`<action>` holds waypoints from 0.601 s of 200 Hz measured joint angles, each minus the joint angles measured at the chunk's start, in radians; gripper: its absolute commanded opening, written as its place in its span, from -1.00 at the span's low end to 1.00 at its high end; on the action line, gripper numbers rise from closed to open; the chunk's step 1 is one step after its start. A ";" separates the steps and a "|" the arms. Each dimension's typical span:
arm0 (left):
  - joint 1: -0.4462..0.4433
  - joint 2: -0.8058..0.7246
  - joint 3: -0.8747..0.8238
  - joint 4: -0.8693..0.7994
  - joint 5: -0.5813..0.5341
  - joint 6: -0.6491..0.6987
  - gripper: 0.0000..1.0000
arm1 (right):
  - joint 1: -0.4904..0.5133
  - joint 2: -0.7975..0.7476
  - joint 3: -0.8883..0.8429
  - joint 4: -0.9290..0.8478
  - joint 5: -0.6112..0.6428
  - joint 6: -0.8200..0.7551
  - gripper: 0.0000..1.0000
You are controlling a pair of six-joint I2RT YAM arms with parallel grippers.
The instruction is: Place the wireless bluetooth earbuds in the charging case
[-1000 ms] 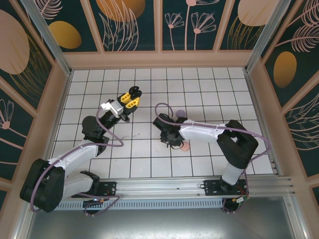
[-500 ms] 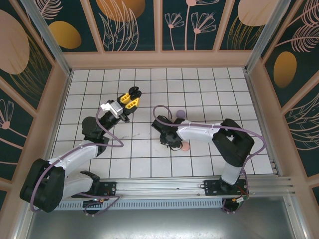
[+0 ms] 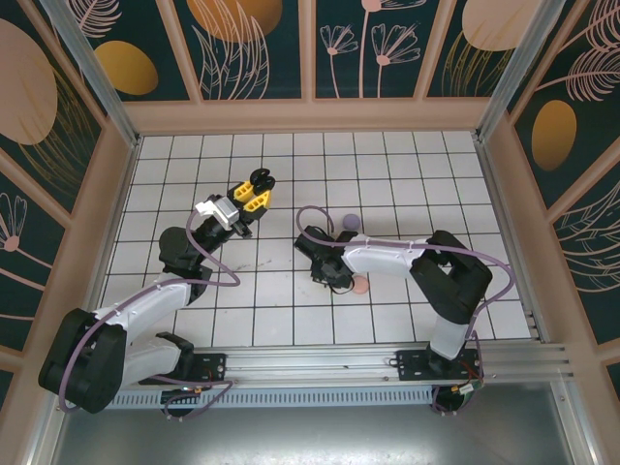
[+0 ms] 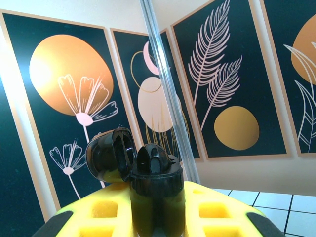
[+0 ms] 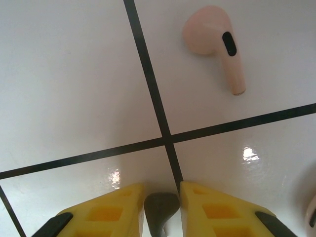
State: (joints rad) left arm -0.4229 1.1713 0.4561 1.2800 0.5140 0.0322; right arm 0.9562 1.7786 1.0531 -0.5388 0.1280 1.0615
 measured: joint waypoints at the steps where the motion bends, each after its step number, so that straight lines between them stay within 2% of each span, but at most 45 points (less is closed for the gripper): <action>1: 0.000 0.000 0.000 0.000 0.000 0.000 -1.00 | 0.000 0.000 0.000 0.000 0.000 0.000 -0.51; 74: 0.000 0.000 0.000 0.000 0.000 -0.001 -1.00 | 0.002 0.001 0.000 0.000 0.006 -0.002 -0.64; 120: 0.000 0.000 0.000 -0.001 0.000 -0.001 -1.00 | 0.005 -0.010 0.000 0.004 0.011 -0.008 -0.66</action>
State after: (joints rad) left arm -0.4229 1.1713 0.4561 1.2789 0.5140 0.0315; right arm 0.9607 1.7683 1.0531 -0.5346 0.1394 1.0534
